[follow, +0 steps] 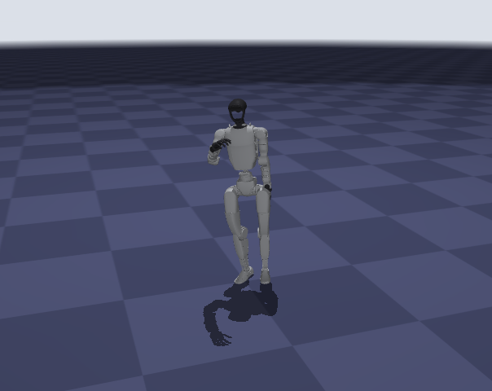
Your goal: Upper body actions
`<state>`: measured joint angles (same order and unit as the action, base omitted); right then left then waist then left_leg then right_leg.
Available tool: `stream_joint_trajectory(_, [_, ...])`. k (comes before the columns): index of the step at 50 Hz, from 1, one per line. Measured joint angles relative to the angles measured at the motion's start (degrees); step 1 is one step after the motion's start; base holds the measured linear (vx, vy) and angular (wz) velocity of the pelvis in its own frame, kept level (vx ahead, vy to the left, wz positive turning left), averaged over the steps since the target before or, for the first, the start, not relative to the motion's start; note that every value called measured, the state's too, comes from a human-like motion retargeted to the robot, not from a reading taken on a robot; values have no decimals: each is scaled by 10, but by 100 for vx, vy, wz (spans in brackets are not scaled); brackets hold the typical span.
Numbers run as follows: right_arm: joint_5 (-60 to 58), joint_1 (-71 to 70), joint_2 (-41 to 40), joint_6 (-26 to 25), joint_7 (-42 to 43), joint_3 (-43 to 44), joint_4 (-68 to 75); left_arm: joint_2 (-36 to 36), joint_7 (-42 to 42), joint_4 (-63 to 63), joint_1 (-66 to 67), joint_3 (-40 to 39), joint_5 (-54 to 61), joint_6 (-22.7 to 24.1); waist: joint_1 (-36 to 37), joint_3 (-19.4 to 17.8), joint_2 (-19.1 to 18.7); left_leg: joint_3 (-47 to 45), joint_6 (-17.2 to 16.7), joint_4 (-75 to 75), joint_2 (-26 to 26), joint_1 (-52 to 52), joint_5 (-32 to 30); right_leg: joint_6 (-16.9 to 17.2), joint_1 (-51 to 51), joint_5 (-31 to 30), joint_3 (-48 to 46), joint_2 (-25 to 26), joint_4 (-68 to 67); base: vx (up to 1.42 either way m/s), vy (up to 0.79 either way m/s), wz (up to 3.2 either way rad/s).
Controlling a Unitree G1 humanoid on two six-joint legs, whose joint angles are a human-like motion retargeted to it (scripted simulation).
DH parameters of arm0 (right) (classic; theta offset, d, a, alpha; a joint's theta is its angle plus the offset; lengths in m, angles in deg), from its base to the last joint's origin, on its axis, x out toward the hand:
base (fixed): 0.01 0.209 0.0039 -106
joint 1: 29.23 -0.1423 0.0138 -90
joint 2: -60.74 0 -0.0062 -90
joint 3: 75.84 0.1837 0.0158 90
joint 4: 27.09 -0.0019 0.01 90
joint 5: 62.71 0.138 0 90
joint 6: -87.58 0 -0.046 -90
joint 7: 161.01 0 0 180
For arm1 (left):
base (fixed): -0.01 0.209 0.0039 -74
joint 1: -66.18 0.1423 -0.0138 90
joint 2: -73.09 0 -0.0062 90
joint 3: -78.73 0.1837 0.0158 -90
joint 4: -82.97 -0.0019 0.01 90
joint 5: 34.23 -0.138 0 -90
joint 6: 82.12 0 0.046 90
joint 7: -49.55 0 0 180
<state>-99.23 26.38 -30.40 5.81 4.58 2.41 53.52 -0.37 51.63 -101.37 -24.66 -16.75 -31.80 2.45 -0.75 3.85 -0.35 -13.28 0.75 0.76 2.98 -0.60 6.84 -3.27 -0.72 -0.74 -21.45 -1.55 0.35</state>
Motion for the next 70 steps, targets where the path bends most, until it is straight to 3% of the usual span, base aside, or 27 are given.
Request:
stream_joint_trajectory(3, [118,69,15,142,245,2,-87,1,1,-4,7,-13,13,4,-19,5,1,16,-1,1,3,-4,0,1,-3,3,-16,-3,2,8,4,46])
stream_joint_trajectory(5, [129,117,28,240,437,11,-134,2,2,-12,11,-25,32,6,-32,8,0,23,-1,1,4,-4,2,2,-2,5,-22,-3,3,6,2,20])
stream_joint_trajectory(8, [62,171,46,242,597,45,-178,4,6,-20,19,-45,58,6,-43,10,-4,9,-1,2,0,-4,4,1,2,4,-8,0,2,5,1,-36])
stream_joint_trajectory(16, [30,279,53,204,673,176,-194,5,14,-16,29,-55,67,-1,-54,15,-15,-47,-7,6,-19,-8,10,-3,21,-6,48,13,-1,4,-1,-64])
stream_joint_trajectory(18, [23,280,50,160,668,230,-172,5,7,-7,27,-49,67,-4,-36,11,-15,-75,-3,8,-23,-11,7,-5,23,-10,76,20,-2,1,-2,-124])
stream_joint_trajectory(20, [38,261,46,95,591,276,-126,6,-1,6,27,-43,69,-3,7,6,-13,-125,7,7,-25,-13,2,-8,26,-17,125,30,-5,-1,-3,-194])
stream_joint_trajectory(22, [80,224,38,-14,431,308,-63,5,-3,21,29,-33,63,-4,5,9,-13,-130,7,5,-25,-9,4,-8,29,-18,129,32,-5,-3,-3,7])
stream_joint_trajectory(23, [98,205,37,-75,325,323,-30,3,-3,26,28,-28,54,-5,-38,15,-14,-89,-5,8,-26,-6,10,-5,28,-14,90,22,-3,-2,-2,172])
stream_joint_trajectory(25, [136,177,39,-189,95,331,23,-2,2,35,26,-25,38,-5,-54,19,-15,-81,-6,7,-26,-5,12,-5,29,-14,82,21,-3,0,-1,82])
stream_joint_trajectory(27, [194,176,31,-262,-6,318,20,-7,18,46,23,-21,23,-9,-54,17,-14,-81,-7,7,-27,-6,11,-5,28,-13,83,21,-3,0,0,0])
stream_joint_trajectory(28, [237,182,30,-241,-4,313,3,-10,28,52,21,-21,15,-13,-55,15,-12,-79,-7,8,-26,-6,11,-5,27,-12,80,20,-2,2,-6,22])
stream_joint_trajectory(30, [283,202,35,-153,91,293,-42,-13,43,60,21,-19,6,-20,-56,12,-8,-70,-7,8,-25,-7,9,-5,22,-10,71,19,-1,3,-6,36])
stream_joint_trajectory(32, [224,226,40,-57,209,269,-92,-12,47,59,23,-15,10,-21,-51,12,-8,-63,-6,8,-24,-7,8,-5,19,-7,64,19,-1,3,-4,30])
stream_joint_trajectory(35, [97,248,52,2,374,220,-167,-10,49,49,26,-16,20,-23,-44,16,-8,-58,-5,6,-23,-7,7,-5,16,-5,59,20,-1,2,0,14])
stream_joint_trajectory(37, [43,243,64,20,426,178,-201,-8,51,41,27,-19,15,-29,-48,19,-8,-48,-3,4,-20,-6,8,-5,15,-2,49,21,0,-1,1,42])
stream_joint_trajectory(40, [25,209,76,33,428,114,-215,-9,45,25,28,-18,4,-29,-58,25,-8,-26,-4,3,-17,-6,9,-4,11,2,27,17,2,-5,1,62])
stream_joint_trajectory(45, [12,117,70,-7,305,92,-137,-12,44,-3,27,-6,-10,-26,-71,38,-2,14,0,4,-6,-12,6,-1,5,8,-13,11,4,-3,-2,70])
stream_joint_trajectory(50, [-103,-7,30,-37,221,94,137,-11,38,-9,31,-7,6,-16,-87,45,1,43,0,4,1,-9,4,0,-3,11,-42,6,4,-2,-5,50])
stream_joint_trajectory(52, [-136,-37,14,-80,195,79,223,-11,33,-8,26,-10,11,-13,-87,41,1,43,1,4,1,-6,4,0,-6,11,-42,6,4,0,0,0])
stream_joint_trajectory(55, [-113,-14,33,-107,136,66,177,-17,33,2,12,-15,-3,-19,-66,24,9,33,0,4,0,-3,2,-1,-12,11,-33,7,4,2,0,-20])
stream_joint_trajectory(57, [-93,38,45,-60,213,78,100,-17,31,6,8,-10,-13,-21,-47,19,15,28,-2,6,-1,-6,-1,-1,-16,12,-28,6,6,1,0,-14])
stream_joint_trajectory(60, [-85,141,67,27,395,95,14,-17,19,-2,8,11,-12,-14,-34,20,17,39,-2,9,2,-12,-3,0,-19,14,-40,4,9,4,3,27])
stream_joint_trajectory(64, [-87,277,58,111,561,76,12,-12,18,-10,9,6,2,-18,-52,24,14,53,-6,14,2,-22,-2,2,-15,15,-53,0,10,4,6,32])
stream_joint_trajectory(67, [-102,356,29,166,568,44,96,-6,16,-9,11,-5,14,-19,-60,21,9,49,-14,19,-4,-26,0,2,-12,14,-49,-4,10,1,4,-4])
stream_joint_trajectory(70, [-191,406,-5,194,497,35,235,-4,19,-10,11,-2,20,-21,-65,15,6,41,-17,23,-7,-25,2,1,-10,11,-41,-5,9,-1,4,-25])
